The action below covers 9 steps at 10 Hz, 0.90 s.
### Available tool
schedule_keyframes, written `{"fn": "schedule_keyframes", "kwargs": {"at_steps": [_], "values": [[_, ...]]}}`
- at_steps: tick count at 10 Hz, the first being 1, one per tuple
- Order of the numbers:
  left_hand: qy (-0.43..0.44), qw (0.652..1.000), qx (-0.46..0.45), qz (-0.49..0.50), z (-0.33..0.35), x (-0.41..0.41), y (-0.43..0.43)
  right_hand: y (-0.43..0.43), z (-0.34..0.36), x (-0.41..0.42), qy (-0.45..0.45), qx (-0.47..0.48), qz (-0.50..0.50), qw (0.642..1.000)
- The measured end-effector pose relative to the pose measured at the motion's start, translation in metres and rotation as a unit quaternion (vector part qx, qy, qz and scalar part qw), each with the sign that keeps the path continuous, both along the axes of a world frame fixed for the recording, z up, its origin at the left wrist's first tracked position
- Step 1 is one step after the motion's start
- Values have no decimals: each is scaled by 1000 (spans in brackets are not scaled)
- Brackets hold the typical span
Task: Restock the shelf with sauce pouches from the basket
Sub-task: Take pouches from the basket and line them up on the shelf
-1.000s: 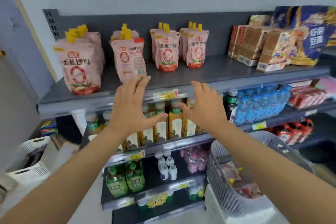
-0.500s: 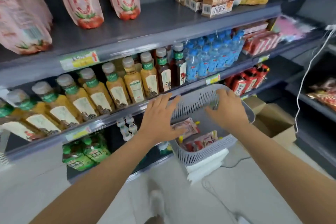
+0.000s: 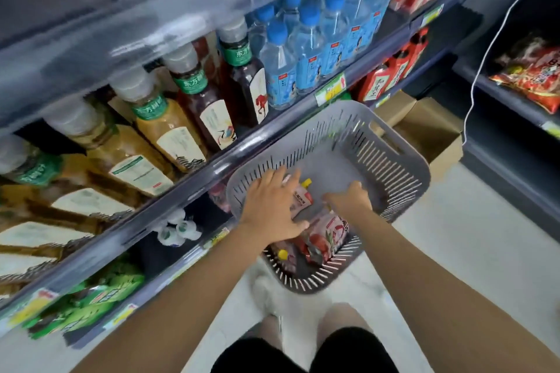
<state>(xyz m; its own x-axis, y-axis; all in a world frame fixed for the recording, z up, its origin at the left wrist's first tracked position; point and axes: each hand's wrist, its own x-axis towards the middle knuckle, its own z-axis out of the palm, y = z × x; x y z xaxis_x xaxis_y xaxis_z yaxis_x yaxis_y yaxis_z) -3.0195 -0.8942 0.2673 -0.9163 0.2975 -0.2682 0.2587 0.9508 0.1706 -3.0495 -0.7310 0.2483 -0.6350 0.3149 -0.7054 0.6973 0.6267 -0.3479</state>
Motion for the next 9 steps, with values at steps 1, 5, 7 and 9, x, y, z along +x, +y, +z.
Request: {"fn": "schedule_keyframes", "kwargs": {"at_steps": [1,5,7,9], "values": [[-18,1000,-1,17,-12,-11,-4,6,-60,-15,-67,-9,2,998],[-61,993,-22,100,-45,-24,5,-2,-171,-5,-165,-277,-198,926],[-72,989,-20,128,-53,-13,15,-10,-110,-11,-180,-36,-105,977],[-146,980,-40,133,-70,-8,32,3,-90,-33,-113,20,-42,992]]}}
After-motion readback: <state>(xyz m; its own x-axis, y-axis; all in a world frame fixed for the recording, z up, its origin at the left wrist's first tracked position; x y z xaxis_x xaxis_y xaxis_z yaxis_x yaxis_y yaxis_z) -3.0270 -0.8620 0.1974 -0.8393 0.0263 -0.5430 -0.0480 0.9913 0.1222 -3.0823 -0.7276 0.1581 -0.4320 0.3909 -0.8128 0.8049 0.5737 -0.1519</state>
